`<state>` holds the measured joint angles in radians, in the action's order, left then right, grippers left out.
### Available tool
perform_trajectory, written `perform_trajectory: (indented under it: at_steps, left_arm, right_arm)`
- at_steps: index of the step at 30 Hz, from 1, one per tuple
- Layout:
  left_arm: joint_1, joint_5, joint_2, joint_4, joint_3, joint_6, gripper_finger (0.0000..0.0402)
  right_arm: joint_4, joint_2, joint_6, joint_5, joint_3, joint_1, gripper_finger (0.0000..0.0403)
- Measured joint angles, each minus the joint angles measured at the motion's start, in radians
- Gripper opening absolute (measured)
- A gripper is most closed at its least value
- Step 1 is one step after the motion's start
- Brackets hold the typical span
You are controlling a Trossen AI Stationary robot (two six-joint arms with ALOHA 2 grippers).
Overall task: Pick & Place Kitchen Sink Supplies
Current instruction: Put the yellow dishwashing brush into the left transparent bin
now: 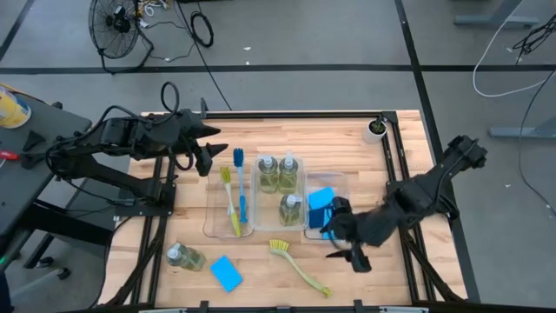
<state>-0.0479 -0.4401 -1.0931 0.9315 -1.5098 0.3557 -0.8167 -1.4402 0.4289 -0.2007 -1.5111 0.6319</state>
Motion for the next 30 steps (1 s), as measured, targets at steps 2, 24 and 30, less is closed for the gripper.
perform_trajectory:
  at_steps: [2,24,30]
  left_arm:
    - [0.000,0.000,0.000,0.000,0.000,0.000,0.0252]
    - [0.000,0.000,0.000,0.001,0.000,-0.011,0.0252]
    - [0.000,0.000,0.000,0.001,0.000,-0.011,0.0252]
  right_arm:
    - [-0.002,-0.027,0.056,-0.034,0.000,0.025,0.0300]
    - [0.060,-0.400,0.575,-0.081,0.000,0.145,0.0300]
    - [0.135,-0.479,0.585,-0.106,0.000,0.144,0.0300]
